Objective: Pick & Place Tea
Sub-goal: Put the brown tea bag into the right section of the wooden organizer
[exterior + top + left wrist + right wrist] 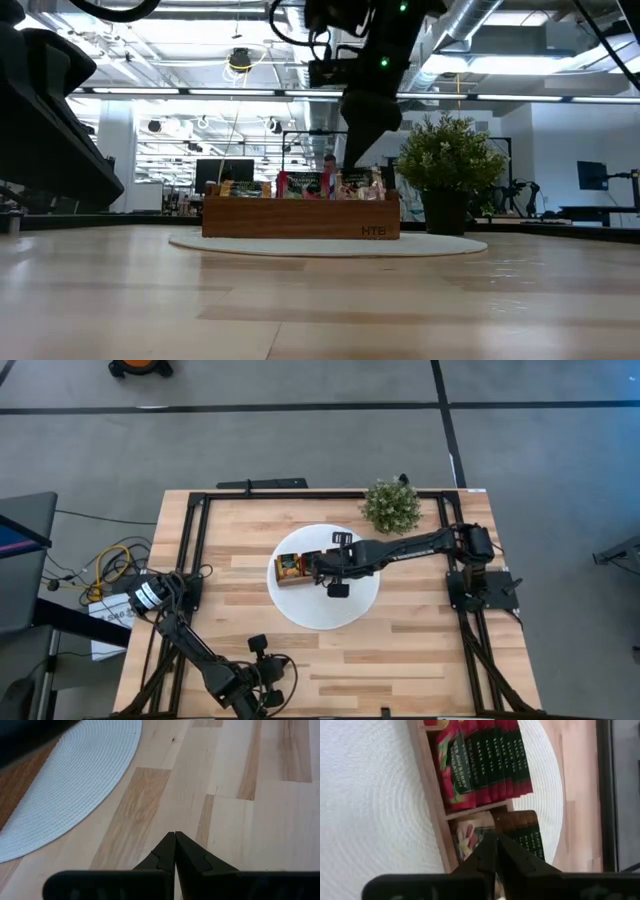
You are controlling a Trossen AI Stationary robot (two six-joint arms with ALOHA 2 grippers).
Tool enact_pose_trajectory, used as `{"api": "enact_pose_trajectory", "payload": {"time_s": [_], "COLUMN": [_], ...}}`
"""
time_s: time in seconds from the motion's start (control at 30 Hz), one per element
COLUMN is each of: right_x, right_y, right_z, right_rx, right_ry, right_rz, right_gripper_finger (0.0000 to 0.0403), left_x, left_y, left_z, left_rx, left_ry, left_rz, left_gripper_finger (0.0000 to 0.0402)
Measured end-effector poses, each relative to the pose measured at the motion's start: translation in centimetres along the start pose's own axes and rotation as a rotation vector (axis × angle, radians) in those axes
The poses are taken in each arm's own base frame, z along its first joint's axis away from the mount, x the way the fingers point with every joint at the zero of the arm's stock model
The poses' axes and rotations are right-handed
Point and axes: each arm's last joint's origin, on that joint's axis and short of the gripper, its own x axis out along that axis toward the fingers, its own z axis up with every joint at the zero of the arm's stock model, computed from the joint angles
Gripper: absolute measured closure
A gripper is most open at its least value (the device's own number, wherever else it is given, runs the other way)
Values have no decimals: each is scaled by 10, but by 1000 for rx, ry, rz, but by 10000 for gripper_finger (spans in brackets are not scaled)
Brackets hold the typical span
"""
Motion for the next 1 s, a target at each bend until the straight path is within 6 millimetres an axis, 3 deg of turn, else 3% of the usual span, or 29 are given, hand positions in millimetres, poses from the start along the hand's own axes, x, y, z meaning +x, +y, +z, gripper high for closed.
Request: {"api": "enact_pose_trajectory", "payload": {"time_s": [0.23,0.57,0.83,1.0], "right_x": [-7,12,4,6], "right_y": [-4,6,7,-2], "right_z": [0,-16,-6,-6], "right_rx": [146,255,259,371], "right_ry": [-19,57,-34,-50], "right_rz": [-3,-74,-80,-198], "right_gripper_finger": [401,402,402,402], "left_x": [0,0,0,0], "left_y": [0,0,0,0], "left_z": [0,0,0,0], "left_rx": [1,1,1,1], "left_ry": [0,-1,-1,-1], "left_rz": [0,1,1,1], "left_gripper_finger": [401,401,402,402]}}
